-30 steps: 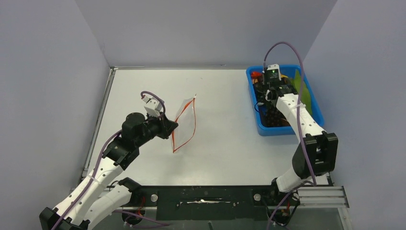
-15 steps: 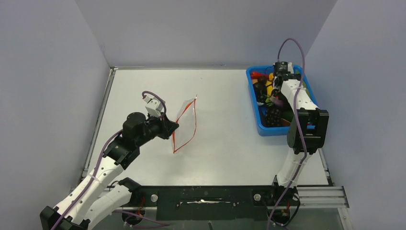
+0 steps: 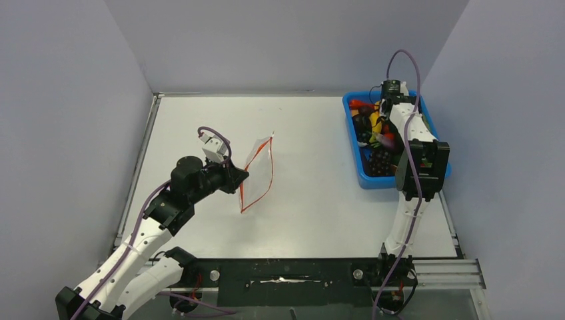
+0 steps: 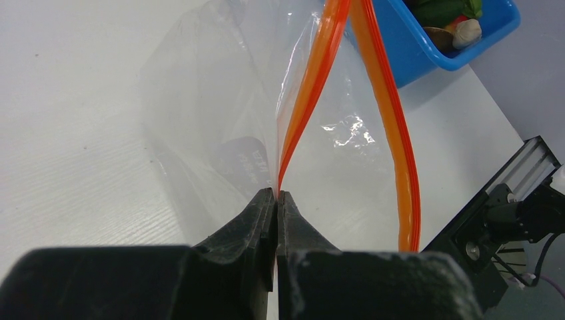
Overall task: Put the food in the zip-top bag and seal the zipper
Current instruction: Pick up the fake vegetable from the bin.
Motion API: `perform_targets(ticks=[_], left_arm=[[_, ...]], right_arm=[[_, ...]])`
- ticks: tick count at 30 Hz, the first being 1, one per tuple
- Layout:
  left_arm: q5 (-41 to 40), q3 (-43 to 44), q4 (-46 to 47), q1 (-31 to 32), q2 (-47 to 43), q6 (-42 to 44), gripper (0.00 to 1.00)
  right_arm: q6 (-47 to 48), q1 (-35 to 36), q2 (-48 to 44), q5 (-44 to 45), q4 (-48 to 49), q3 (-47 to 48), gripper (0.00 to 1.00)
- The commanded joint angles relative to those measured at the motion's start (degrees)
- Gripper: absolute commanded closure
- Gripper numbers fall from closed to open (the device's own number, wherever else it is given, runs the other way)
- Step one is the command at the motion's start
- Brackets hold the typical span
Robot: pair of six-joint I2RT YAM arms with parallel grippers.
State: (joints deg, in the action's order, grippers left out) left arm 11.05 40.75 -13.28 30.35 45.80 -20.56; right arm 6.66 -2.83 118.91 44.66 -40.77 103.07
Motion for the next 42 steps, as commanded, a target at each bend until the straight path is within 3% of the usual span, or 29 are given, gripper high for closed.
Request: perform_targets(ticks=[1,8,13,19,24,36,42], left_arm=[[-0.4,1.3,2.8,0.4,-1.0,0.7,1.00],[-0.6,1.2,2.5,0.4,-1.1,0.8,1.00],[-1.3,1.1,2.6,0.4,-1.3,0.8,1.00],[-1.3,0.9,2.8,0.3,-1.5,0.7,1.00],[-1.1,0.7,3.0,0.4,-1.5,0.7,1.00],[-1.2,0.7,3.0,0.4,-0.9,0.7,1.00],[-2.0,0.5,3.0,0.3,-1.9,0.9,1.00]], right_arm=[[2.2,-1.1,0.5,3.7,2.9,0.8,0.35],[2.1,-1.8,3.8,4.8,1.4,0.7,0.44],[2.9,-1.9,4.6,8.5,2.0,2.1,0.44],[1.5,-0.5,4.3,5.5,-3.3,8.1,0.41],[1.4,-0.3,3.8,6.5,-3.6,8.0,0.50],[0.7,-2.1,7.4,5.5,-3.9,6.0,0.42],[0.8,-2.3,7.4,4.0,-5.4,7.6,0.48]])
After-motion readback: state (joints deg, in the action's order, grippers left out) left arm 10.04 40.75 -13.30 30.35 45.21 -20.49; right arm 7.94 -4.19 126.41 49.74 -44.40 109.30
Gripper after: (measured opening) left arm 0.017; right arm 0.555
